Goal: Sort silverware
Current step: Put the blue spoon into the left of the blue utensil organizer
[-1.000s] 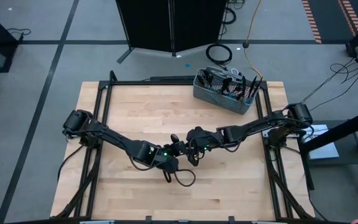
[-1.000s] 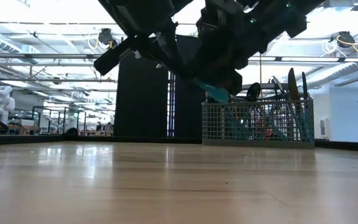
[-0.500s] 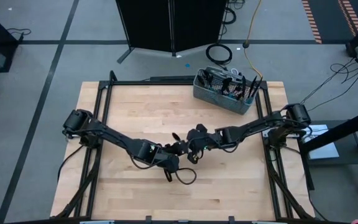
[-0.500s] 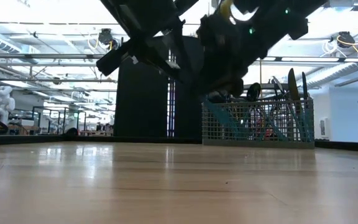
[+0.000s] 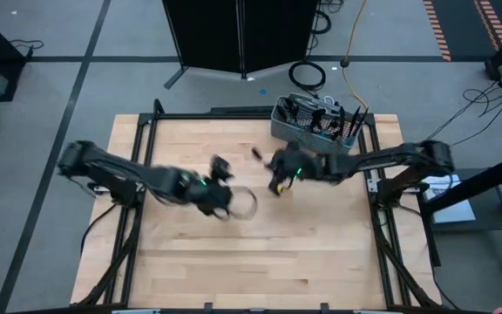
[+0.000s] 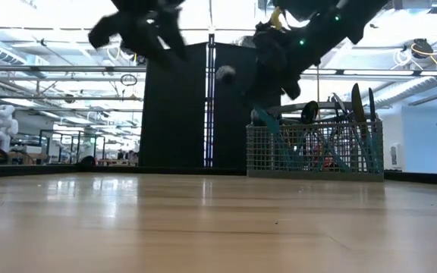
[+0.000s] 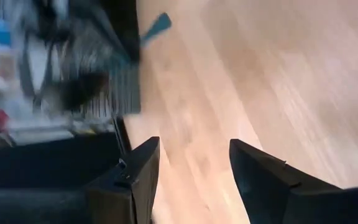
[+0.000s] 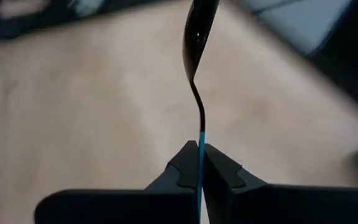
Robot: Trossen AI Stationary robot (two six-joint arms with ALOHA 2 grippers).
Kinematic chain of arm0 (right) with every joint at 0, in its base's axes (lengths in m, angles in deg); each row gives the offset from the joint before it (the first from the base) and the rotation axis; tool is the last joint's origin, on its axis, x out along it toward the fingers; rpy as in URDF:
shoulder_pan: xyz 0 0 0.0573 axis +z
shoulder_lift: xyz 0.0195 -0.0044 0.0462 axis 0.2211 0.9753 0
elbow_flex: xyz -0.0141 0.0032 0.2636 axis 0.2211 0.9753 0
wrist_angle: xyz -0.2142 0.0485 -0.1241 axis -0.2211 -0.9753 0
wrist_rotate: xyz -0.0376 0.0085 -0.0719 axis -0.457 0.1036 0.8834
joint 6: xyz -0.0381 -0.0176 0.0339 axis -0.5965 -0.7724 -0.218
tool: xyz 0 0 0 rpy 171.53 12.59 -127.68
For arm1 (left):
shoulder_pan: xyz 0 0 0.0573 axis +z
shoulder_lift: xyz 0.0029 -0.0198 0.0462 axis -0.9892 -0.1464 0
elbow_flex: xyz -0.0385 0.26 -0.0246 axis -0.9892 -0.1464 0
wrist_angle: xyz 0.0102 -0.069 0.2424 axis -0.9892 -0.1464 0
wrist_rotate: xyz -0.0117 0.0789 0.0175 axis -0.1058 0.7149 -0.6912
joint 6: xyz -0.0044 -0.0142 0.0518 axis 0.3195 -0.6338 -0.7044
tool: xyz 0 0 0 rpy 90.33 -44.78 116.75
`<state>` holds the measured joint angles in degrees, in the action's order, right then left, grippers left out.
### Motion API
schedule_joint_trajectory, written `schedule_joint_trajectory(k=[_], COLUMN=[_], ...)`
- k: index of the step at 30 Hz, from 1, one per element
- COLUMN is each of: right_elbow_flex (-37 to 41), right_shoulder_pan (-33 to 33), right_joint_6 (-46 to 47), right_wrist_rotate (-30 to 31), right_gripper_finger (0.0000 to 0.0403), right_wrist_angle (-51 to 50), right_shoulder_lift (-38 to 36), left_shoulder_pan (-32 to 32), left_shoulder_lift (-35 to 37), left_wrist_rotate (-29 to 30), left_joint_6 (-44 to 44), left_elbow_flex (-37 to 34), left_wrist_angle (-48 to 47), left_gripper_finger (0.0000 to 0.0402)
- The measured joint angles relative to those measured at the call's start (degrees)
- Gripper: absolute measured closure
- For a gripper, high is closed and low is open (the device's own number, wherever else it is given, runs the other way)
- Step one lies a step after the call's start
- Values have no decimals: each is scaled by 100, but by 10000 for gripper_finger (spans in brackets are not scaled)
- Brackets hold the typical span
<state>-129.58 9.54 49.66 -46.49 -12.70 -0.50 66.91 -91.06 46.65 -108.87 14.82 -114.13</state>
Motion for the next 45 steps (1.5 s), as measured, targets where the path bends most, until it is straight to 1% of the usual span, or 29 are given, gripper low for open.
schedule_joint_trajectory(k=[2,4,6,8,10,12,14,16,18,20,22,25,28,32,36,39,41,45], right_elbow_flex=[218,467,690,762,764,762,761,761,761,761,766,765,766,764,757,755,762,761], right_shoulder_pan=[-373,-819,-1254,-1597,-1825,-1991,-2120,-2228,-2333,-2391,-2408,-2369,-2362,-2368,-2362,-2329,-2303,-2133], right_joint_6=[-237,-485,-867,-1233,-1685,-2067,-2297,-2385,-2410,-2368,-2253,-2055,-1977,-1661,-1454,-1438,-1523,-1510], right_wrist_rotate=[114,130,139,386,604,895,1260,1589,1861,1995,2044,2060,2055,2056,2092,2141,2149,2078], right_gripper_finger=[403,403,403,403,403,403,403,403,403,403,403,403,395,368,328,298,281,259], right_wrist_angle=[275,906,1555,2022,2379,2673,2685,2697,2685,2737,2730,2706,2460,2129,1736,1390,1153,1115], right_shoulder_lift=[-387,-703,-868,-873,-809,-698,-580,-376,-127,127,254,267,231,218,184,27,-184,-826], left_shoulder_pan=[305,676,1045,1382,1628,1795,1873,1904,1916,1919,1914,1916,1918,1918,1918,1918,1918,1918], left_shoulder_lift=[684,1397,2109,2743,3207,3509,3639,3690,3673,3669,3669,3669,3669,3669,3669,3667,3667,3691], left_wrist_rotate=[-303,-799,-1587,-2348,-2940,-3256,-3456,-3569,-3583,-3581,-3583,-3601,-3730,-3822,-3830,-3830,-3830,-3899], left_joint_6=[438,683,776,802,831,949,1100,1223,1259,1257,1260,1367,1401,1404,1408,1410,1456,1877], left_elbow_flex=[-304,-774,-1497,-2340,-3175,-3945,-4561,-5005,-5296,-5464,-5490,-5490,-5488,-5490,-5488,-5487,-5487,-5487], left_wrist_angle=[25,481,1419,2568,3782,4904,5935,6731,7300,7568,7605,7580,7581,7570,7535,7476,7500,7919], left_gripper_finger=[210,210,210,210,210,210,210,210,210,210,210,210,210,210,210,210,210,210])
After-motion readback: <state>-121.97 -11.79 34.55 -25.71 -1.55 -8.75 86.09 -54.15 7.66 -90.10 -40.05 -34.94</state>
